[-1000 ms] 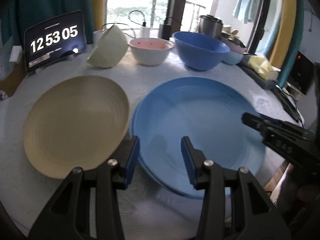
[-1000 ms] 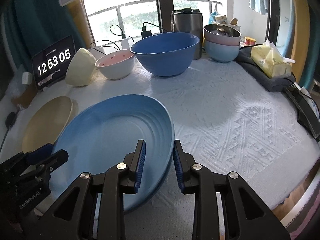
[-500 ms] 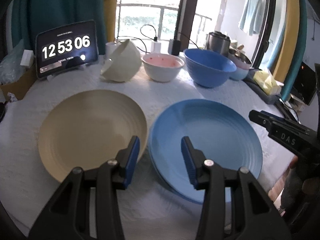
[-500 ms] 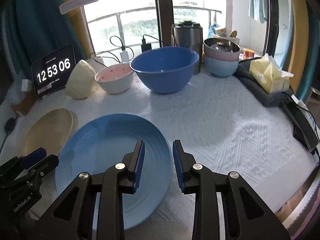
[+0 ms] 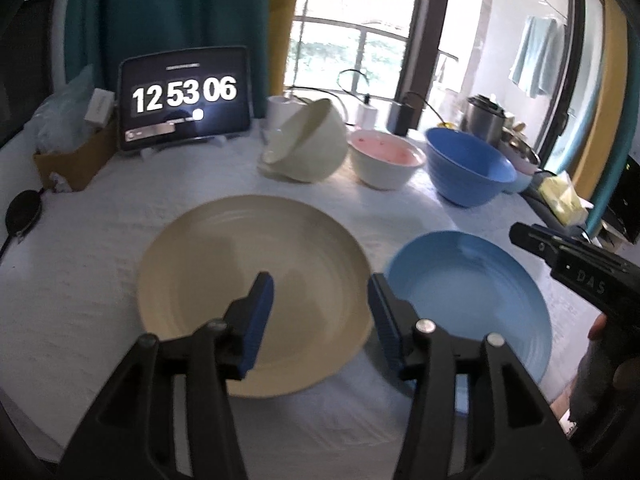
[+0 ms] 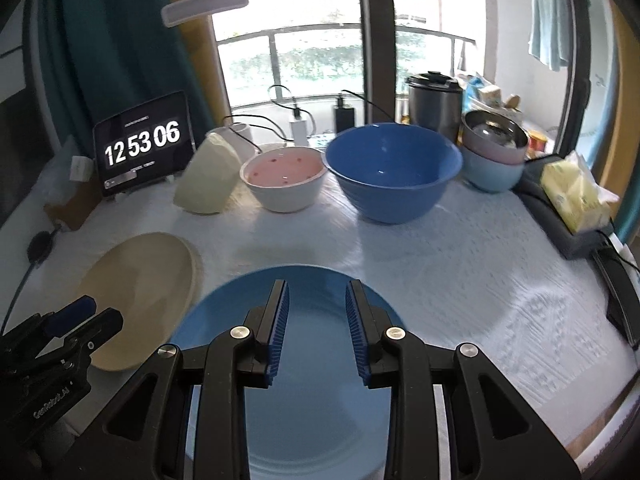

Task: Organize plates and bowls

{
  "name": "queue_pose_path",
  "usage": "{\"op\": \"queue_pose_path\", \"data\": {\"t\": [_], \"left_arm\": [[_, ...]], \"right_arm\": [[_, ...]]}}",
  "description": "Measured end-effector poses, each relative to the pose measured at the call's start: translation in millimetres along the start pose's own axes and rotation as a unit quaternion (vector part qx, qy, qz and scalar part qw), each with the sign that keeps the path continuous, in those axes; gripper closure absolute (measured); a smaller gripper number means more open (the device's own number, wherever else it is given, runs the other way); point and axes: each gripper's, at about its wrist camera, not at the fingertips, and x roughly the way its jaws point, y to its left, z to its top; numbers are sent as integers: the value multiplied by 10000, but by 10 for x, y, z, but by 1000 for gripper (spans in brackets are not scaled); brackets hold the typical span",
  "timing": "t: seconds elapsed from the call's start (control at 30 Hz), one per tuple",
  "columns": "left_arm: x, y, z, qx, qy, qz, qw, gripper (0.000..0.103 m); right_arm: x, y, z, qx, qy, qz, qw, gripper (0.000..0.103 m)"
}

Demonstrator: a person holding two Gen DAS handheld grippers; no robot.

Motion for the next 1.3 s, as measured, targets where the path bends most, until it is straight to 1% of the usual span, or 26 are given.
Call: {"op": "queue_pose_path", "data": {"t": [0.17,0.23,0.3,0.4,0.73,0.97,1.3], "left_arm": [[-1,199,45,-107,-53,170,9998,49],[6,277,64,-170,-74,231,9996,46],[6,359,74,-255,-95,285,9992,41],[22,465,88,-337,-110,386,9986,39],[92,850,106,-660,-82,663,9956,39],[190,1085,91,-836,29,872,9927,39],[363,1288,66,-999,252,969,9900,39]], "right_arm": [[65,162,75,-110,21,76,9999,72],[90,218,105,-153,24,100,9998,72],[121,265,128,-199,40,124,9997,72],[175,335,165,-264,69,163,9995,72],[370,606,249,-471,188,328,9982,71],[532,813,291,-604,311,450,9967,71],[771,1089,303,-753,550,649,9935,71]]}}
